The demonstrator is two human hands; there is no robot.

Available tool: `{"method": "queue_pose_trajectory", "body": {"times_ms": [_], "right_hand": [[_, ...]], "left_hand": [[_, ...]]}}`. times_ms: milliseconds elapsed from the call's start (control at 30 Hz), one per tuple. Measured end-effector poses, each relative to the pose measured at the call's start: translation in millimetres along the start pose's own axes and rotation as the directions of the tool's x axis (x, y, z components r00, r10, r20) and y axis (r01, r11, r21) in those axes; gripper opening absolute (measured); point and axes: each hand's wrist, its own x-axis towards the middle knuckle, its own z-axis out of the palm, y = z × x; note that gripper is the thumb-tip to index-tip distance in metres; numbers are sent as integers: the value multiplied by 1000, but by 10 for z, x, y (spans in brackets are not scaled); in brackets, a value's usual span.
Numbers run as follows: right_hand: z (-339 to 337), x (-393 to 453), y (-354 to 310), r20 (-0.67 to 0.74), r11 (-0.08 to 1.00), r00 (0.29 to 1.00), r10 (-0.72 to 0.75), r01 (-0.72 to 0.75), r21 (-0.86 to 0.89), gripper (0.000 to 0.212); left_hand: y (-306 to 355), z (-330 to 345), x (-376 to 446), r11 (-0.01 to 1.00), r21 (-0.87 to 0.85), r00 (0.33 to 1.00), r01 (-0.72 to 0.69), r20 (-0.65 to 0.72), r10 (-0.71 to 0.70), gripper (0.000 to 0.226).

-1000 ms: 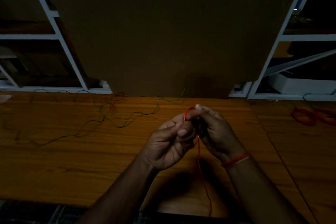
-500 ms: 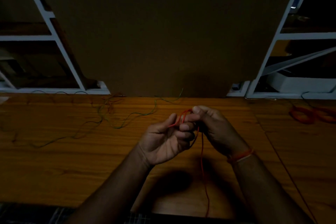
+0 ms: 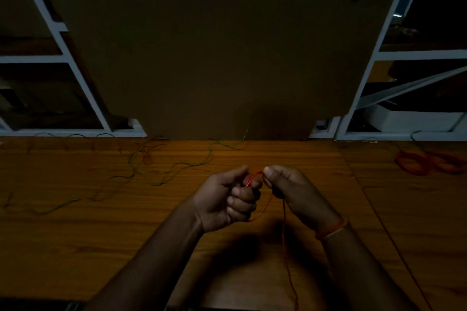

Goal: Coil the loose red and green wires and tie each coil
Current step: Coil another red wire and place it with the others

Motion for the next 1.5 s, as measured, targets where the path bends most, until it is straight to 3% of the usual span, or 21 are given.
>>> {"method": "queue_pose_trajectory", "body": {"times_ms": [133, 233, 300, 433, 533, 633, 700, 833, 900, 1000, 1067, 1133, 1200, 1267, 1300, 1400, 1500], "right_hand": [[32, -42, 34, -33, 997, 999, 33, -31, 74, 37], [17, -97, 79, -39, 979, 997, 64, -55, 195, 31], [-38, -134, 94, -93, 983, 994, 51, -33, 183, 30], [-192, -132, -30, -268, 996, 963, -26, 49, 80, 18], [-250, -96, -114, -272, 994, 961, -39, 67, 92, 19], [-262, -131, -43, -119, 978, 985, 123, -100, 183, 21], [-231, -221, 79, -2, 949, 975, 223, -217, 227, 22], [-113, -427, 407, 37, 927, 954, 298, -298, 226, 11], [-95, -508, 517, -15, 950, 958, 288, -284, 131, 9], [-162, -535, 443, -71, 973, 984, 164, -173, -151, 14], [-189, -494, 210, 90, 922, 993, 75, -35, -386, 17], [-141, -424, -34, 275, 820, 961, 25, 138, -556, 20], [-85, -372, -253, 354, 776, 932, -73, 276, -567, 22], [-68, -329, -455, 356, 784, 914, -196, 364, -503, 19], [-70, -307, -552, 343, 790, 907, -245, 392, -471, 16], [-132, -213, -733, 252, 801, 902, -350, 428, -419, 14], [-213, -67, -724, 64, 884, 944, -324, 326, -335, 9]], "left_hand": [[-14, 47, 75, 1000, 21, 996, -9, -88, 11, 26], [33, 24, 62, 996, -87, 1000, -28, -6, 28, 22], [62, -6, 18, 988, -153, 999, -3, 43, 10, 21], [-44, -37, -32, 996, 28, 996, 87, 25, -87, 27], [-104, 4, -43, 995, 88, 995, 55, 72, -61, 26], [-21, 36, -96, 995, -68, 977, -68, 196, 80, 23], [82, 14, -148, 957, -224, 950, -185, 210, 232, 20], [322, -145, -295, 773, -452, 869, -444, -10, 494, 26], [451, -193, -365, 669, -465, 796, -580, -150, 586, 28], [539, -190, -406, 611, -378, 717, -695, -299, 630, 18], [512, -147, -349, 637, -343, 722, -690, -275, 635, 6], [457, -66, -249, 699, -191, 711, -690, -360, 604, 18], [360, 57, -152, 767, 191, 657, -612, -418, 628, 22], [223, 153, -98, 713, 574, 668, -403, -348, 658, 30], [160, 170, -81, 659, 683, 701, -314, -302, 647, 31], [51, 173, -91, 610, 764, 813, -210, -210, 543, 30], [24, 191, -115, 688, 671, 860, -276, -147, 488, 28]]}}
